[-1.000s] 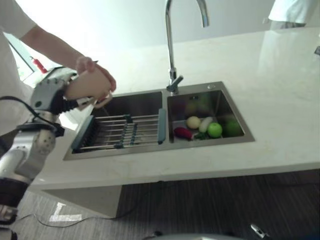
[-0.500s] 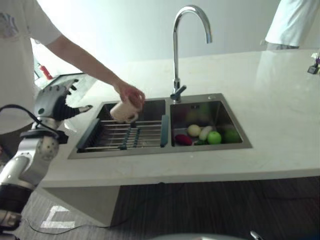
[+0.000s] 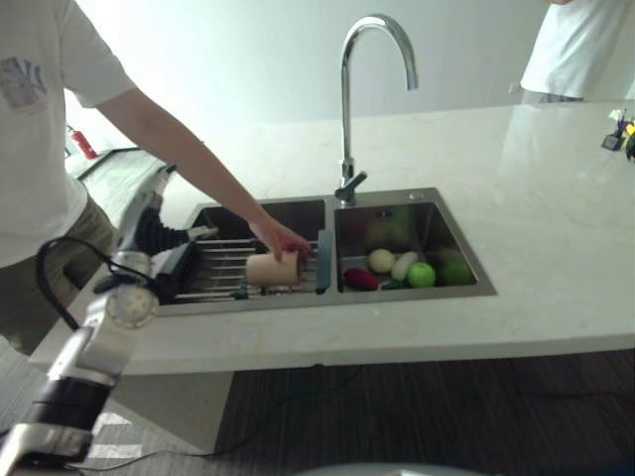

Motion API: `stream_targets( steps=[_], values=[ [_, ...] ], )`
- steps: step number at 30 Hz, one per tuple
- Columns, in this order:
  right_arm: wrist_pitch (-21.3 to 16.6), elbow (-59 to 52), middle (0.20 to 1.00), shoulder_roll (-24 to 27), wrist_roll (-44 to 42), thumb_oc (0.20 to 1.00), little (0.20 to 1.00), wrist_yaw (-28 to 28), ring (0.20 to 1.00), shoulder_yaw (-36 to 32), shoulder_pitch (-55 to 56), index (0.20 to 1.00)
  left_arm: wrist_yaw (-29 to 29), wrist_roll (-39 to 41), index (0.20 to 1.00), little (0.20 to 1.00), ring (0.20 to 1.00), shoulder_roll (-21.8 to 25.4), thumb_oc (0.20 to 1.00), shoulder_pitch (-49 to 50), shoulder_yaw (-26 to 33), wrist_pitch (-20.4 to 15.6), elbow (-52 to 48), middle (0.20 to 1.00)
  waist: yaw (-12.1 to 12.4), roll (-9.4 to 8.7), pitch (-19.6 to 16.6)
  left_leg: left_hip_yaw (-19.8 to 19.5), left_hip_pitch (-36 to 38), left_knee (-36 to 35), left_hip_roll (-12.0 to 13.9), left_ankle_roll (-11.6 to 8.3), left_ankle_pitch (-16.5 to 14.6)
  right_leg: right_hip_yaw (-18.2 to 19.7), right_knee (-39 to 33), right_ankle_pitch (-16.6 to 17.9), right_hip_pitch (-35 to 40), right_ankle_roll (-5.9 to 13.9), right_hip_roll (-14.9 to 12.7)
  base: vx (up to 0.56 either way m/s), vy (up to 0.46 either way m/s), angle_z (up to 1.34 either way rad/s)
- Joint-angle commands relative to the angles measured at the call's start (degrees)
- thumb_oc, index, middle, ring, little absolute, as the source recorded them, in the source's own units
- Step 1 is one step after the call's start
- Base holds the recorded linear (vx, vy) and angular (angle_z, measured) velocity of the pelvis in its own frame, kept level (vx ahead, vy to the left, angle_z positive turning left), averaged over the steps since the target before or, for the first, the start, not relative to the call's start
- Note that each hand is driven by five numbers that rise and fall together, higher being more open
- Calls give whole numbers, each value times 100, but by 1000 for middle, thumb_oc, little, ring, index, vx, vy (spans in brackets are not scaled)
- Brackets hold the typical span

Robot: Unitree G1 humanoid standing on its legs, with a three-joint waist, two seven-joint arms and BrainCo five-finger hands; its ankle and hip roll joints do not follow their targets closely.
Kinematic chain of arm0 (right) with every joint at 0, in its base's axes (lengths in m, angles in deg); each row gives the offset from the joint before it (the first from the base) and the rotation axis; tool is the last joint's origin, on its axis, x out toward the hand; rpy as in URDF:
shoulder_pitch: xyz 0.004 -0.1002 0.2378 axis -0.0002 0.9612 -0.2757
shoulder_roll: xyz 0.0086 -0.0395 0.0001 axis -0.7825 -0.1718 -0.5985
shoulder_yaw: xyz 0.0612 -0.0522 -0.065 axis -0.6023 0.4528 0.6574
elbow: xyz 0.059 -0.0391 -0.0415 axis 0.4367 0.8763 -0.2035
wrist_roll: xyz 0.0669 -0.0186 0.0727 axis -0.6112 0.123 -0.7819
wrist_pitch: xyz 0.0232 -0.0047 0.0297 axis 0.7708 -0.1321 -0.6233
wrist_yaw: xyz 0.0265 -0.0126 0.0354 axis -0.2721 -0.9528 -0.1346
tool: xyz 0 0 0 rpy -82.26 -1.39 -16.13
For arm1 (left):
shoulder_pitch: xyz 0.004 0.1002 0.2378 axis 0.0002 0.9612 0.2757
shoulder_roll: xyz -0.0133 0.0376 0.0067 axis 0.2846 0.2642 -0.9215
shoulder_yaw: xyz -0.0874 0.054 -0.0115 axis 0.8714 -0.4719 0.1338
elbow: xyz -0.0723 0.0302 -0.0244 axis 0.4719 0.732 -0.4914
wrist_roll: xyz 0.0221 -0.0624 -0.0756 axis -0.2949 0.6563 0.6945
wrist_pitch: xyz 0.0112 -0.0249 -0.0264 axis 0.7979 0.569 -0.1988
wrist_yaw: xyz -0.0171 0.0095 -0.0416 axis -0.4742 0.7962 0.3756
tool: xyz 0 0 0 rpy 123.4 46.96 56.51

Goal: Place the dishes in the dishwasher.

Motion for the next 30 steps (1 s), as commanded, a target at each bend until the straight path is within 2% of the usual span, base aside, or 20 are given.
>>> stream_targets(
  steps=[1, 4, 10, 15, 16, 22, 24, 29, 30],
  values=[
    [-85, 108, 1000, -58, -3, 1000, 1000, -34, 1000, -111, -479, 1000, 321, 1070, 1000, 1000, 1000, -257, 1000, -427, 473, -650, -409, 1000, 123, 80, 339, -304, 229, 107, 47, 29, -515, -78, 624, -671, 175, 132, -30, 0, 0, 0],
    [-43, 123, 1000, -72, 13, 1000, 1000, -36, 1000, -110, -518, 1000, 437, 1255, 1000, 1000, 1000, -443, 1000, -356, 503, -845, -538, 1000, 139, 62, 340, -306, 244, 111, 50, 33, -513, -77, 623, -673, 194, 112, -16, 0, 0, 0],
    [2, 146, 1000, -117, -5, 1000, 1000, 7, 1000, -67, -559, 1000, 717, 1486, 1000, 1000, 1000, -835, 1000, -124, 493, -952, -791, 1000, 189, 32, 341, -320, 255, 111, 56, 40, -517, -63, 599, -674, 220, 86, 22, 0, 0, 0],
    [6, 173, 1000, -111, -12, 1000, 1000, -8, 1000, -54, -546, 1000, 720, 1488, 1000, 1000, 1000, -975, 1000, 46, 491, -923, -838, 1000, 203, 22, 344, -311, 262, 98, 66, 39, -508, -58, 569, -661, 236, 81, 46, 0, 0, 0],
    [7, 178, 1000, -107, 6, 1000, 1000, -20, 1000, -59, -543, 1000, 717, 1245, 1000, 1000, 1000, -980, 1000, 89, 515, -866, -827, 1000, 206, 21, 348, -300, 259, 100, 72, 32, -500, -61, 559, -659, 242, 83, 47, 0, 0, 0],
    [12, 152, 1000, -90, -22, 1000, 1000, -2, 1000, 17, -554, 1000, 808, 482, 1000, 1000, 1000, -675, 1000, 85, 424, -802, -656, 1000, 183, 46, 358, -267, 259, 88, 80, 26, -469, -55, 577, -654, 230, 99, 44, 0, 0, 0],
    [27, 138, 1000, -39, -21, 1000, 1000, -19, 1000, 46, -542, 1000, 804, 359, 1000, 1000, 1000, -376, 1000, 45, 437, -693, -570, 1000, 153, 77, 356, -218, 266, 78, 81, 25, -466, -71, 575, -644, 222, 127, 26, 0, 0, 0],
    [-3, 153, 1000, -12, 42, 1000, 1000, -70, 1000, 45, -502, 1000, 885, -104, 1000, 1000, 1000, -91, 1000, 66, 456, -627, -431, 1000, 117, 108, 352, -164, 261, 78, 75, 19, -458, -73, 577, -636, 208, 154, 6, 0, 0, 0],
    [-6, 151, 1000, 4, 73, 1000, 1000, -75, 1000, 51, -486, 1000, 920, -280, 1000, 1000, 1000, 84, 1000, 58, 409, -622, -339, 1000, 98, 123, 359, -143, 259, 79, 68, 20, -455, -80, 586, -631, 199, 167, -8, 41, 32, -2]
  ],
)
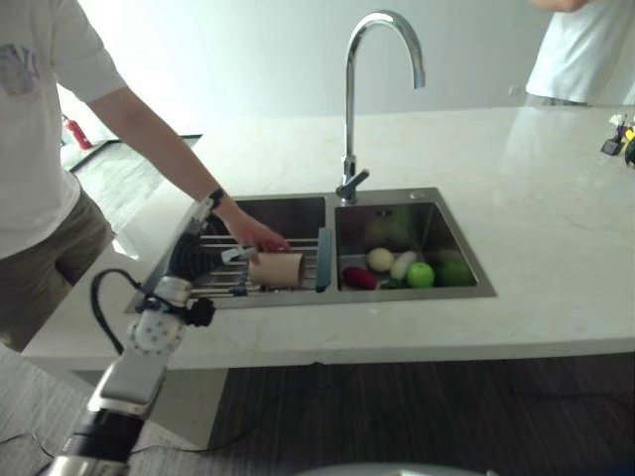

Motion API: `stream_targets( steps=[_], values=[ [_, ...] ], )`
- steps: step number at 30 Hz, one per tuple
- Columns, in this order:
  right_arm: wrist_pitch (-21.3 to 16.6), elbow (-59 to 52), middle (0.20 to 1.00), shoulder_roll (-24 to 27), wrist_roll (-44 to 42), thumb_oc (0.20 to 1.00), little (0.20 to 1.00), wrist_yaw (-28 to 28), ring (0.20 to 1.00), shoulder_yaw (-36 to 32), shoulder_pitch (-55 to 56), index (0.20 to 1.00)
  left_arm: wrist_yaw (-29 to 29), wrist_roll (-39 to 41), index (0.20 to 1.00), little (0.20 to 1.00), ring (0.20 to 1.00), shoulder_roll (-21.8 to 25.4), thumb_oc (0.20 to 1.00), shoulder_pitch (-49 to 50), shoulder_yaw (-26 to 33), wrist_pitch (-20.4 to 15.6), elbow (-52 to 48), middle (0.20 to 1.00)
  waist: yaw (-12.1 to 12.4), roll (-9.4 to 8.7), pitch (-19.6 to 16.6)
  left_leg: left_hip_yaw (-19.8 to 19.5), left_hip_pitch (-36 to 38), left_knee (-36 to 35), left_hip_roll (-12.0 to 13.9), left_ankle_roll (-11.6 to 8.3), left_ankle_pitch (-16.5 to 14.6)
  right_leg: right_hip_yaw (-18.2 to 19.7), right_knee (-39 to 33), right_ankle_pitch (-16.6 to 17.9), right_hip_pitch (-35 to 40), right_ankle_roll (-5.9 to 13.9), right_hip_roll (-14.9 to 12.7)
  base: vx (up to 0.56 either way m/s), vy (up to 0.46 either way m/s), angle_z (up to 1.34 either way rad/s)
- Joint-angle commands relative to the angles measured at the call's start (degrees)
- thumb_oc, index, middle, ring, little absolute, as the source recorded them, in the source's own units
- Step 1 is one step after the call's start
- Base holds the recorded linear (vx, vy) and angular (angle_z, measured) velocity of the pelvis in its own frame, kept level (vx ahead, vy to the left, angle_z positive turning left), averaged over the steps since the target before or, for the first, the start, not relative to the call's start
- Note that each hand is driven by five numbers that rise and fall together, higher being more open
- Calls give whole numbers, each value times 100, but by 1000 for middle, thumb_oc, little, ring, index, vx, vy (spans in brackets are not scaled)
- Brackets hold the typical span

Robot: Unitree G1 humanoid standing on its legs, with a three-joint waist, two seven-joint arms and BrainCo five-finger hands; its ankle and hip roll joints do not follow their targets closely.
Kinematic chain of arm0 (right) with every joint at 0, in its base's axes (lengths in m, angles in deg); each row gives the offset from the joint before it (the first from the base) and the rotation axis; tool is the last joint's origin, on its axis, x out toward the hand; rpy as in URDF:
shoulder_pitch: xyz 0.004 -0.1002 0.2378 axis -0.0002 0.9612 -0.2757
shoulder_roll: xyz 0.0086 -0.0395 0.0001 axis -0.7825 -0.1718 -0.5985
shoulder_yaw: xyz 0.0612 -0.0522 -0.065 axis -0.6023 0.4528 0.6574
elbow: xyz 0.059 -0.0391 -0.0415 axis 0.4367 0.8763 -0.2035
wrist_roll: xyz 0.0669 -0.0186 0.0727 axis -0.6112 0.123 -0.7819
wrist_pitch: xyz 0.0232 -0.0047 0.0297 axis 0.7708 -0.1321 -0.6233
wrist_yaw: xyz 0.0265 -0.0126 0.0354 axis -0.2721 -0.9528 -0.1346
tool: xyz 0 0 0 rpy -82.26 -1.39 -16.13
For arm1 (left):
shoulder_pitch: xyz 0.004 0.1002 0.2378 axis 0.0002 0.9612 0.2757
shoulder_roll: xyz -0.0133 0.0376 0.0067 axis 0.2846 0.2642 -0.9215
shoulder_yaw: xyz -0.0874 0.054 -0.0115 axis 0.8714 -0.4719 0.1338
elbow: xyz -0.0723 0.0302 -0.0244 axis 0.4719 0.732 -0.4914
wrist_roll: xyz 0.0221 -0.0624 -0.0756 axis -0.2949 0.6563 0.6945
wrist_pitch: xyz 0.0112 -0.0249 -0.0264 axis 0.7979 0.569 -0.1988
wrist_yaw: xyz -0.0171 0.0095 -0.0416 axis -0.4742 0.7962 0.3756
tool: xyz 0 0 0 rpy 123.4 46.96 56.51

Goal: Place the dishes in the dishwasher.

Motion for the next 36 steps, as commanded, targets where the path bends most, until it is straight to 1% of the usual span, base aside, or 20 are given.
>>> stream_targets(
  steps=[1, 3, 4, 6, 7, 12, 16, 20, 21, 24, 27, 29, 30, 36],
  values=[
    [-104, 124, 1000, 83, 76, 1000, 1000, -67, 1000, 58, -433, 1000, 19, -631, 1000, 1000, 1000, 374, 1000, -468, 296, -127, 192, 1000, 23, 213, 271, -169, 225, 82, 54, 23, -438, -104, 629, -619, 190, 179, -30, 49, 37, -4],
    [-101, 131, 1000, 111, 114, 1000, 1000, -65, 1000, 65, -418, 1000, 39, -799, 1000, 1000, 1000, 576, 1000, -520, 237, -124, 306, 1000, -9, 237, 274, -139, 219, 80, 43, 30, -441, -104, 639, -615, 171, 197, -48, 55, 42, -14],
    [-103, 131, 1000, 144, 147, 1000, 1000, -79, 1000, 80, -393, 1000, 78, -862, 1000, 1000, 1000, 777, 1000, -576, 161, -93, 378, 1000, -42, 259, 282, -97, 214, 75, 36, 31, -438, -116, 646, -603, 151, 220, -69, 60, 48, -18],
    [-106, 129, 1000, 157, 152, 1000, 1000, -84, 1000, 82, -379, 1000, 89, -830, 1000, 1000, 1000, 843, 1000, -590, 129, -91, 408, 1000, -49, 268, 290, -90, 212, 73, 28, 34, -438, -119, 654, -600, 142, 229, -79, 49, 41, -9],
    [-118, 131, 1000, 193, 177, 1000, 1000, -111, 1000, 76, -342, 1000, 141, -801, 1000, 1000, 1000, 985, 1000, -585, 98, -96, 464, 1000, -61, 291, 312, -71, 202, 71, 9, 47, -440, -137, 668, -592, 127, 248, -108, 62, 50, -3],
    [-178, 127, 1000, 229, 251, 1000, 1000, -201, 1000, 37, -263, 1000, 285, -678, 1000, 1000, 1000, 1111, 1000, -514, 136, -7, 430, 1000, -75, 328, 348, -69, 180, 70, -30, 64, -456, -153, 695, -587, 84, 278, -141, 61, 35, -1],
    [-184, 86, 1000, 259, 272, 1000, 1000, -233, 1000, 49, -240, 1000, 375, -790, 1000, 1000, 1000, 1139, 1000, -530, 47, 41, 457, 1000, -90, 341, 377, -92, 152, 75, -37, 62, -450, -141, 721, -590, 46, 287, -147, 39, 15, 0],
    [-161, 1, 1000, 329, 232, 1000, 1000, -225, 1000, 110, -256, 1000, 445, -980, 1000, 1000, 1000, 1244, 1000, -620, -141, 97, 537, 1000, -113, 364, 419, -105, 105, 82, -52, 66, -445, -122, 751, -591, -15, 302, -166, 19, 26, 0],
    [-133, -50, 1000, 403, 198, 1000, 1000, -216, 1000, 130, -283, 1000, 558, -1065, 1000, 1000, 1000, 1404, 1000, -726, -285, 173, 551, 1000, -129, 393, 445, -108, 60, 79, -72, 64, -440, -106, 758, -580, -73, 323, -184, 13, 49, -1],
    [-119, -94, 1000, 501, 185, 1000, 1000, -227, 1000, 142, -286, 1000, 694, -984, 1000, 1000, 1000, 1639, 1000, -819, -473, 184, 608, 1000, -160, 437, 496, -88, 17, 86, -86, 68, -433, -89, 770, -561, -132, 347, -217, 13, 53, -5],
    [-130, -88, 1000, 551, 214, 1000, 1000, -255, 1000, 106, -266, 1000, 879, -968, 1000, 1000, 1000, 1729, 1000, -842, -564, 180, 598, 1000, -171, 462, 521, -75, 1, 88, -98, 66, -434, -81, 763, -547, -152, 361, -229, 24, 38, -8],
    [-143, -77, 1000, 583, 231, 1000, 1000, -275, 1000, 85, -255, 1000, 988, -997, 1000, 1000, 1000, 1787, 1000, -881, -652, 225, 613, 1000, -181, 477, 540, -69, -10, 94, -99, 60, -433, -84, 761, -535, -168, 369, -240, 13, 15, -1],
    [-133, -88, 1000, 622, 228, 1000, 1000, -284, 1000, 79, -251, 1000, 1073, -1002, 1000, 1000, 1000, 1843, 1000, -916, -730, 304, 618, 1000, -192, 486, 559, -66, -21, 99, -98, 56, -432, -85, 768, -528, -189, 376, -251, 19, 36, -2],
    [-57, -204, 1000, 800, 184, 1000, 1000, -263, 1000, 130, -311, 1000, 1041, -929, 1000, 1000, 1000, 2024, 1000, -1217, -1080, 377, 953, 1000, -261, 532, 663, -51, -123, 128, -100, 31, -387, -16, 803, -489, -333, 393, -286, 2, 34, -1]
  ],
)
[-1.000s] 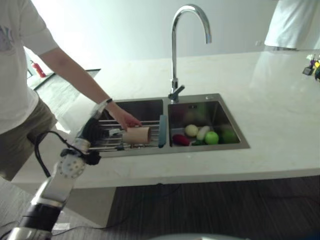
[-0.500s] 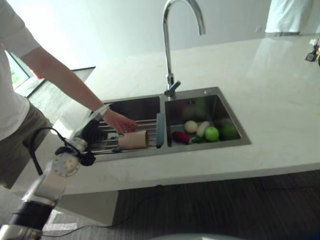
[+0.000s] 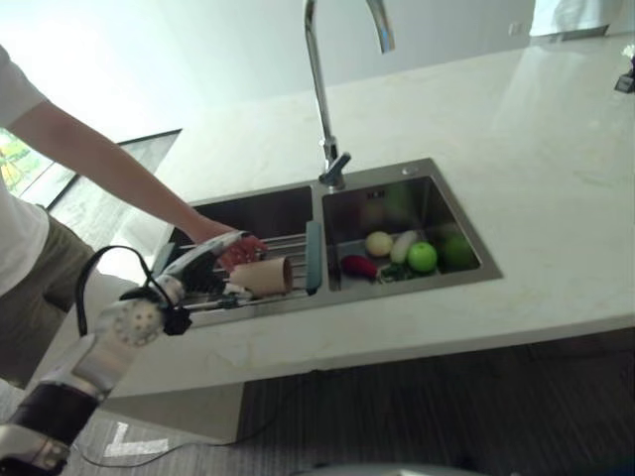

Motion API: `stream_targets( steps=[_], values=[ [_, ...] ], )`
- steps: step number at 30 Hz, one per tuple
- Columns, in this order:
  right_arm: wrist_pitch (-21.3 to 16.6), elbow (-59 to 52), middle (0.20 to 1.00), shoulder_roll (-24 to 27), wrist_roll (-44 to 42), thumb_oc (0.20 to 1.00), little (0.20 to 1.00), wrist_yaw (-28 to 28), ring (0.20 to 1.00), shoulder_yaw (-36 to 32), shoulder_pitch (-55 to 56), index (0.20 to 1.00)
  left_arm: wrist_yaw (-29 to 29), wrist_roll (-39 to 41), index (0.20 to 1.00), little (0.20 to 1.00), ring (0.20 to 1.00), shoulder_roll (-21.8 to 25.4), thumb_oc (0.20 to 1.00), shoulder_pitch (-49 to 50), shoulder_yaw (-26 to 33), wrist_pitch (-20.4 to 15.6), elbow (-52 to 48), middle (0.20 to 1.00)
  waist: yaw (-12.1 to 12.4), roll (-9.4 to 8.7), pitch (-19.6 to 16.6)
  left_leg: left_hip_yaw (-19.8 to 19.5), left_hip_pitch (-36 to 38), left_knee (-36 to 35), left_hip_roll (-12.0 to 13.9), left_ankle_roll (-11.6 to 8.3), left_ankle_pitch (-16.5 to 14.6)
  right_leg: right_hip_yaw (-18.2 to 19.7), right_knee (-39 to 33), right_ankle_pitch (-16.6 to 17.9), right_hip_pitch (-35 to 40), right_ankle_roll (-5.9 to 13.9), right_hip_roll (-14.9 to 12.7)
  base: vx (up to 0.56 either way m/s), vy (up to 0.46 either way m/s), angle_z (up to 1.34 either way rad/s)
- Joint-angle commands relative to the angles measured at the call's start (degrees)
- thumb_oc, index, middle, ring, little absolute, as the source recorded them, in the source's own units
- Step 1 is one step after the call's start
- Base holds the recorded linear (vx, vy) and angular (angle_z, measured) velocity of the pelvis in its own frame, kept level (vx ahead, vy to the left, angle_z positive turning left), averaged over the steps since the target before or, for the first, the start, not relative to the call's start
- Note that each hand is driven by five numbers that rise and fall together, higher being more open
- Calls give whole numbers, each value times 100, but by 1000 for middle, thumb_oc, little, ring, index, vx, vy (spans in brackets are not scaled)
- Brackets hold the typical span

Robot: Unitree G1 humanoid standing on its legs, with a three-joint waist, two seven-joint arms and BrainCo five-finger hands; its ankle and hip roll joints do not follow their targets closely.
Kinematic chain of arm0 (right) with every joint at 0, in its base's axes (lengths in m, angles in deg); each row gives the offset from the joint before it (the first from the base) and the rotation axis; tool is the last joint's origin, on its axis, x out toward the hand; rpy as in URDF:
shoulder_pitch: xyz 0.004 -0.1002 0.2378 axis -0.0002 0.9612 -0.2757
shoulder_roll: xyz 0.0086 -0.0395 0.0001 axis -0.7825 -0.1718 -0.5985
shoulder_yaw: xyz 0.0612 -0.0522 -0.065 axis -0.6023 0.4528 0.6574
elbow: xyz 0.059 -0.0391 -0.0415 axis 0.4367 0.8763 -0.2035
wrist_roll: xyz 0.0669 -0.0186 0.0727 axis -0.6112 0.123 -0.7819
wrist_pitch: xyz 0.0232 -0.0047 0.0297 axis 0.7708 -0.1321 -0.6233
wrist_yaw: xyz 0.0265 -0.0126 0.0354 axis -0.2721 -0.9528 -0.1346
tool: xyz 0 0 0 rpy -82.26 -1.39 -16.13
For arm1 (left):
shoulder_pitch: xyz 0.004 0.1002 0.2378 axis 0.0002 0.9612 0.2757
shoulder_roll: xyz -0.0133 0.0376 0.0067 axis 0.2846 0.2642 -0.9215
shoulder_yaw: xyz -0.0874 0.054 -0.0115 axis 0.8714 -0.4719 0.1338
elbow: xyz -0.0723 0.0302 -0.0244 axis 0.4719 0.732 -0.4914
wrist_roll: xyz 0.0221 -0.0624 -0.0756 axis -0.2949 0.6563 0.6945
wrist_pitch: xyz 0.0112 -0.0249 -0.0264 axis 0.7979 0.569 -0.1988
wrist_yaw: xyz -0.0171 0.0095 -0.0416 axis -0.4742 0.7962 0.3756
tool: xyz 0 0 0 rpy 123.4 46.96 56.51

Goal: Place the dishes in the dishwasher.

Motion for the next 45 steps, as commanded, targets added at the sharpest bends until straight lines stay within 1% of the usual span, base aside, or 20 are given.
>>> stream_targets(
  steps=[1, 5, 10, 14, 25, 28, 33, 38, 42, 45],
  values=[
    [-41, -99, 1000, 208, -56, 1000, 1000, -36, 1000, 124, -349, 1000, -168, 14, 1000, 1000, 1000, 451, 1000, -749, 164, -28, 335, 1000, -113, -9, 180, -325, -195, 135, -40, 77, -280, -205, 780, -510, -206, 293, -265, -31, 46, -3],
    [-72, -89, 1000, 273, -87, 1000, 1000, -80, 1000, 90, -367, 1000, -190, 52, 1000, 1000, 1000, 524, 1000, -837, 150, -45, 346, 1000, -94, 21, 236, -350, -267, 145, -55, 71, -272, -181, 772, -490, -278, 301, -282, -21, 21, -4],
    [-79, -122, 1000, 272, -76, 1000, 1000, -81, 1000, 55, -362, 1000, -237, -69, 1000, 1000, 1000, 484, 1000, -857, 110, 3, 277, 1000, -92, 23, 280, -375, -287, 165, -51, 59, -262, -179, 769, -477, -284, 303, -300, 0, 0, 0],
    [-56, -174, 1000, 300, -79, 1000, 1000, -85, 1000, 62, -378, 1000, -290, -92, 1000, 1000, 1000, 474, 1000, -931, 45, 59, 258, 1000, -102, 28, 313, -385, -307, 178, -47, 47, -249, -168, 777, -476, -299, 304, -301, 0, 0, 0],
    [-37, -268, 1000, 271, -148, 1000, 1000, -55, 1000, 78, -409, 1000, -188, -130, 1000, 1000, 1000, 460, 1000, -1029, -17, 266, 201, 1000, -101, 31, 374, -419, -338, 192, -41, 37, -242, -176, 796, -465, -326, 313, -318, 0, 0, 0],
    [-3, -350, 1000, 336, -192, 1000, 1000, -35, 1000, 100, -472, 1000, -292, -148, 1000, 1000, 1000, 453, 1000, -1159, -113, 307, 405, 1000, -130, 36, 450, -431, -402, 215, -36, 24, -228, -134, 827, -459, -414, 314, -325, -27, 43, 0],
    [-2, -426, 1000, 421, -256, 1000, 1000, 2, 1000, 127, -540, 1000, -459, -97, 1000, 1000, 1000, 524, 1000, -1351, -146, 249, 762, 1000, -164, 28, 602, -416, -515, 261, -15, 5, -212, -92, 861, -443, -559, 313, -333, -46, 39, -1],
    [-39, -358, 1000, 508, -335, 1000, 1000, -35, 1000, 131, -689, 1000, -560, -133, 1000, 1000, 1000, 544, 1000, -1615, -278, 301, 900, 1000, -159, 1, 763, -448, -679, 318, 16, -16, -193, -59, 909, -429, -738, 309, -329, -61, 15, -1],
    [-94, -414, 1000, 557, -473, 1000, 1000, -41, 1000, 193, -811, 1000, -580, -185, 1000, 1000, 1000, 577, 1000, -1876, -458, 323, 996, 1000, -160, -38, 916, -477, -850, 386, 45, -26, -176, -17, 951, -417, -909, 304, -318, -86, -3, -1],
    [-97, -493, 1000, 591, -617, 1000, 1000, -50, 1000, 241, -947, 1000, -388, -379, 1000, 1000, 1000, 604, 1000, -2062, -663, 356, 1020, 1000, -149, -80, 1054, -535, -994, 456, 72, -34, -168, 17, 990, -394, -1050, 301, -305, -75, -24, -2]
  ],
)
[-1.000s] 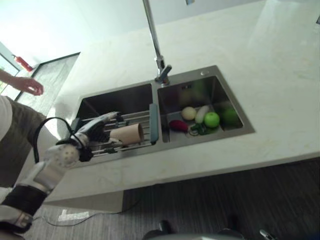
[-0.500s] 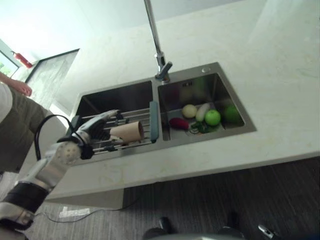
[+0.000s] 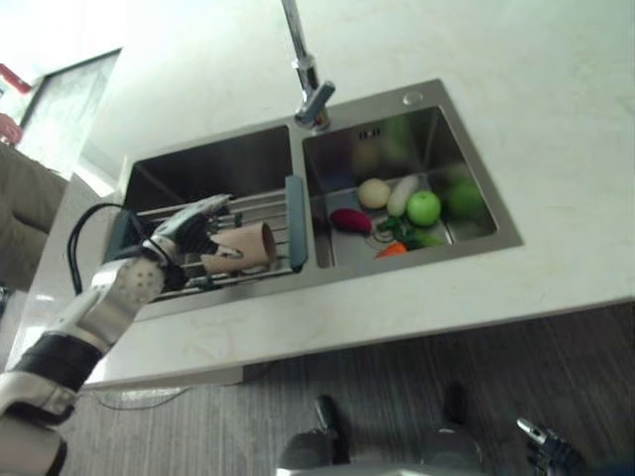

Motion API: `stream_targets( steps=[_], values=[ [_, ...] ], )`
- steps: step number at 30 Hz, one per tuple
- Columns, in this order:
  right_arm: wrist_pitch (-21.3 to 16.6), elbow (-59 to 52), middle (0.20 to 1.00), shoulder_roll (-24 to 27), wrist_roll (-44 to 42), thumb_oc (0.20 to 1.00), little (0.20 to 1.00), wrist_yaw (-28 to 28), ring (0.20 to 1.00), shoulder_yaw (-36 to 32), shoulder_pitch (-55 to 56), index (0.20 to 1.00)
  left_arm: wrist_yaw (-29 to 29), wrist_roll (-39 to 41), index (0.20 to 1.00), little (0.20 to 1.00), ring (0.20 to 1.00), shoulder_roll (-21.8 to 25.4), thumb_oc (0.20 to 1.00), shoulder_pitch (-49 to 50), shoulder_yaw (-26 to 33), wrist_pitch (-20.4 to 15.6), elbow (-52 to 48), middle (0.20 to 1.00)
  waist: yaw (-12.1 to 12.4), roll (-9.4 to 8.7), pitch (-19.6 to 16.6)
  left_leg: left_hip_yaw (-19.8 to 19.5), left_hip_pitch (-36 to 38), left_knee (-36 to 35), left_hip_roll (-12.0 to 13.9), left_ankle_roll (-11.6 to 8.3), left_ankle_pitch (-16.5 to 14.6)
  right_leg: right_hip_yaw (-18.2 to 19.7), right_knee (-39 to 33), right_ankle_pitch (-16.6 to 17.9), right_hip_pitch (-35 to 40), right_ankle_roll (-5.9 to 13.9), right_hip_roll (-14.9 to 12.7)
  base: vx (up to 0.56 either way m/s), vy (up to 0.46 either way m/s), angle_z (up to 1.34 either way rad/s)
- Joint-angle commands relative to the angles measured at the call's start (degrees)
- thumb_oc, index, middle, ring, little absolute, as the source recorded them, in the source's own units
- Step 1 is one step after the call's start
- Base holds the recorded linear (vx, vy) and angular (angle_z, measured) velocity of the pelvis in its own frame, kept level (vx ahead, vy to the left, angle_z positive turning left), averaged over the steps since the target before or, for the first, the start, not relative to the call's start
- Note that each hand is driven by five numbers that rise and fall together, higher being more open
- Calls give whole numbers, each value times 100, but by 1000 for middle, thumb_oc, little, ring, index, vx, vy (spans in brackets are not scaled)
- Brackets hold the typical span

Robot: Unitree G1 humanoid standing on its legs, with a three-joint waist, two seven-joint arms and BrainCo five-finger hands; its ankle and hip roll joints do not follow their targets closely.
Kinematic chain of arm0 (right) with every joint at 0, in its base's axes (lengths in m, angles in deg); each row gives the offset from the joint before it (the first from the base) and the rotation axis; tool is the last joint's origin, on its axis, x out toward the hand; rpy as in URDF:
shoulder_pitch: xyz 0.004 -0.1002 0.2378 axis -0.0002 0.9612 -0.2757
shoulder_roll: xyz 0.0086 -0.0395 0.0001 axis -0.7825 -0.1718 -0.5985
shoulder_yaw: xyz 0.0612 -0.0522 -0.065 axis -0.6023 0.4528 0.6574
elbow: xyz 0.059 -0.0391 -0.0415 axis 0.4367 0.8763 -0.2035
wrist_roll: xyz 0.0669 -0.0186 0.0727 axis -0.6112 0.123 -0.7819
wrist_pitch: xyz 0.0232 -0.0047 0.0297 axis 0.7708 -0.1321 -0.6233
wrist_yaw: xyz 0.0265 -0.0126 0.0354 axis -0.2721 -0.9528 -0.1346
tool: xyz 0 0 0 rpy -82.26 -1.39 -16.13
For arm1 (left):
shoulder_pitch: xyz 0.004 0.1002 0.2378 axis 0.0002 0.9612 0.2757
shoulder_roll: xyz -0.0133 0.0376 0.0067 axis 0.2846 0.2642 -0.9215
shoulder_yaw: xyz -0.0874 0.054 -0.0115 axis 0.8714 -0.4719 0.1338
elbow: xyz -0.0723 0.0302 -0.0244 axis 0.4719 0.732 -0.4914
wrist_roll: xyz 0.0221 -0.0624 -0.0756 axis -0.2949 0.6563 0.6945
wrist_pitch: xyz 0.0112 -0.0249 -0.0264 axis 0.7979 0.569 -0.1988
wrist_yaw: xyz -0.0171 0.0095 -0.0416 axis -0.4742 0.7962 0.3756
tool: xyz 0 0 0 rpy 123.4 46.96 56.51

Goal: Place the dishes in the dishwasher.

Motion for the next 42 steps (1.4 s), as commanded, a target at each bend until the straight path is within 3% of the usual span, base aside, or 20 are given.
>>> stream_targets(
  steps=[1, 4, 12, 15, 23, 27, 32, 42],
  values=[
    [-105, -149, 1000, 97, -397, 1000, 1000, -52, 1000, 106, -175, 1000, -30, -408, 1000, 1000, 1000, 332, 1000, -426, 173, 20, 298, 1000, -38, -78, 55, -598, -419, 428, 109, -98, -251, -89, 986, -523, -437, 333, -284, -100, -43, 0],
    [-138, -230, 1000, 81, -507, 1000, 1000, -42, 1000, 203, -298, 1000, -25, -512, 1000, 1000, 1000, 286, 1000, -590, -66, 208, 362, 1000, -33, -122, 166, -632, -556, 481, 136, -102, -235, -72, 1025, -501, -576, 336, -270, -70, -24, -1],
    [-190, -367, 1000, 131, -709, 1000, 1000, 6, 1000, 402, -627, 1000, 433, -361, 1000, 1000, 1000, 280, 1000, -1155, -636, 208, 635, 1000, -41, -174, 430, -626, -862, 598, 217, -117, -173, -55, 1168, -442, -939, 332, -299, -73, -5, 0],
    [-212, -343, 1000, 116, -733, 1000, 1000, 7, 1000, 378, -687, 1000, 710, -372, 1000, 1000, 1000, 273, 1000, -1182, -739, 484, 511, 1000, -10, -183, 513, -643, -922, 631, 231, -115, -170, -94, 1200, -422, -992, 339, -335, -37, -21, 0],
    [-277, -326, 1000, 145, -764, 1000, 1000, -66, 1000, 384, -702, 1000, 807, -312, 1000, 1000, 1000, 381, 1000, -1223, -769, 657, 543, 1000, 9, -175, 548, -627, -957, 653, 253, -118, -158, -126, 1238, -414, -1038, 343, -375, 0, 0, 0],
    [-271, -439, 1000, 124, -784, 1000, 1000, -32, 1000, 360, -689, 1000, 1047, -378, 1000, 1000, 1000, 438, 1000, -1091, -669, 925, 557, 1000, 35, -156, 549, -649, -939, 636, 230, -107, -163, -141, 1233, -405, -1025, 346, -394, 0, 0, 0],
    [-231, -485, 1000, 126, -785, 1000, 1000, -30, 1000, 358, -694, 1000, 913, -439, 1000, 1000, 1000, 433, 1000, -990, -595, 963, 597, 1000, 44, -145, 549, -652, -926, 613, 224, -103, -161, -151, 1229, -407, -1016, 345, -404, 0, 0, 0],
    [-266, -516, 1000, 125, -836, 1000, 1000, -40, 1000, 297, -620, 1000, 1184, -873, 1000, 1000, 1000, 562, 1000, -873, -363, 1646, 547, 1000, 83, -123, 566, -674, -921, 579, 200, -96, -163, -157, 1237, -418, -1020, 352, -422, 0, 0, 0]
  ],
)
